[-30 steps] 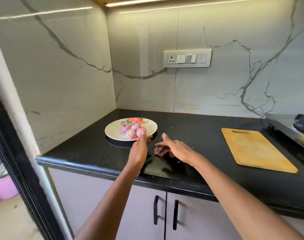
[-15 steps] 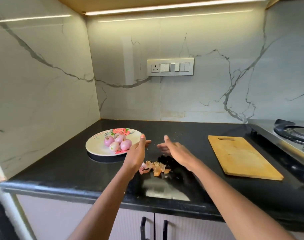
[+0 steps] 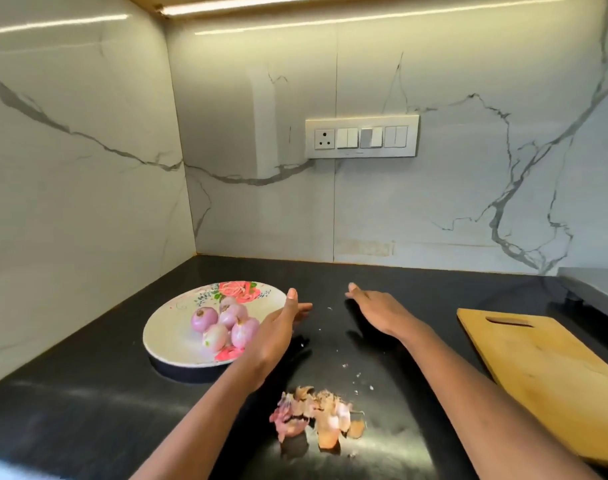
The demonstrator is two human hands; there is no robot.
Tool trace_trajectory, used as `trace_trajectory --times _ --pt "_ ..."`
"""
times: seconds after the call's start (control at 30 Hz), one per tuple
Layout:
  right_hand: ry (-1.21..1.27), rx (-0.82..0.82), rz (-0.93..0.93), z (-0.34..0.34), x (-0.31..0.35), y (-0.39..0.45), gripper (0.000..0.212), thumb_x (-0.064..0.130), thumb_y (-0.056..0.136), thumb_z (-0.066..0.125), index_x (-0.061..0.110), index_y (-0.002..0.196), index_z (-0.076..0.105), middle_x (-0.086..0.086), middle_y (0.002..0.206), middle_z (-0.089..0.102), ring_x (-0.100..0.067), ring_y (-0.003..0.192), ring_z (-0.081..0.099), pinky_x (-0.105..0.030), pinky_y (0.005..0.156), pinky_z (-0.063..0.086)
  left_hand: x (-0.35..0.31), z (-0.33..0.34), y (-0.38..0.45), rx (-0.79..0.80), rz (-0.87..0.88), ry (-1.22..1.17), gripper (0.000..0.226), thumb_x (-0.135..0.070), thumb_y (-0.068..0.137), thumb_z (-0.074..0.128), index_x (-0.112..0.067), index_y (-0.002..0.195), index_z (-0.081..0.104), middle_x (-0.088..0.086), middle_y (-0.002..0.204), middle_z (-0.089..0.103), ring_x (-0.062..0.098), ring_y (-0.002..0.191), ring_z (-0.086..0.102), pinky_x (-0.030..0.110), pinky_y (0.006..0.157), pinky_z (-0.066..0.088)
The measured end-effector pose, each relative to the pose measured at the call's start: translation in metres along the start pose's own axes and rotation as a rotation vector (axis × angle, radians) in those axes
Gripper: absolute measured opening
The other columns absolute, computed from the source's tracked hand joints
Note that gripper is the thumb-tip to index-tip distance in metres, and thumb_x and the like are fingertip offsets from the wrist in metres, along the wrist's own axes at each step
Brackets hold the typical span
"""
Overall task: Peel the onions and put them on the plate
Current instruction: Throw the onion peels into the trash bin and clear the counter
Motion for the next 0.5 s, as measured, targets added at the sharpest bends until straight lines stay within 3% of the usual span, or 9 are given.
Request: trace_trajectory --times 0.07,0.17,0.23,0.33,0.4,0.5 --pt "0.012 0.043 -0.068 0.01 0.013 -0.004 0.061 0.065 0.103 0.016 0.04 0.141 0.056 -0.005 0.161 0.037 -0.027 0.149 0.032 -0.044 0.12 0.022 -0.004 0.0 0.002 -0.018 0.009 -0.05 0.064 -0.059 0.104 0.022 -0.019 0.134 0.063 0.003 0.139 0.061 0.014 0.129 0.053 0.03 0.116 0.034" --pt "0.013 0.107 -0.14 0.026 0.029 -0.03 0.055 0.063 0.105 0.017 0.048 0.131 0.063 -0.005 0.16 0.039 -0.026 0.148 0.034 -0.043 0.119 0.023 -0.008 0.002 -0.014 -0.019 0.008 -0.001 0.07 -0.067 0.099 0.022 -0.022 0.135 0.062 -0.001 0.139 0.062 0.013 0.131 0.052 0.033 0.118 0.033" --pt "0.022 0.146 -0.172 0.034 0.034 -0.052 0.052 0.059 0.106 0.019 0.048 0.128 0.065 -0.004 0.157 0.044 -0.024 0.146 0.038 -0.038 0.116 0.026 -0.011 0.001 -0.03 -0.026 0.036 0.098 0.069 -0.069 0.098 0.024 -0.025 0.133 0.063 -0.003 0.14 0.061 0.013 0.134 0.05 0.035 0.119 0.032" --pt "0.055 0.222 -0.223 0.035 0.035 -0.081 0.048 0.057 0.106 0.024 0.049 0.12 0.069 0.005 0.15 0.053 -0.015 0.141 0.044 -0.033 0.115 0.03 -0.021 -0.007 -0.056 -0.07 0.125 0.386 0.055 -0.05 0.108 0.03 -0.017 0.14 0.06 0.0 0.145 0.057 0.015 0.136 0.047 0.023 0.107 0.03" --pt "0.053 0.191 -0.24 0.027 0.036 -0.097 0.044 0.056 0.106 0.03 0.045 0.125 0.068 0.011 0.147 0.055 -0.011 0.139 0.046 -0.033 0.114 0.032 -0.026 -0.015 -0.071 -0.09 0.185 0.618 0.048 -0.044 0.109 0.036 -0.017 0.141 0.058 0.001 0.146 0.056 0.016 0.136 0.047 0.023 0.105 0.031" --pt "-0.093 0.105 -0.22 0.019 0.037 -0.108 0.047 0.048 0.109 0.03 0.032 0.15 0.047 0.011 0.157 0.042 -0.012 0.146 0.036 -0.031 0.115 0.027 -0.028 -0.029 -0.087 -0.086 0.206 0.823 0.042 -0.041 0.108 0.041 -0.023 0.142 0.056 -0.001 0.148 0.052 0.017 0.138 0.043 0.027 0.112 0.029"
Point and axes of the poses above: each hand's wrist, its own y-axis towards the middle knuckle, its own z-axis out of the palm, x = y × z, the point moved 2 cm from there along y, towards the middle knuckle
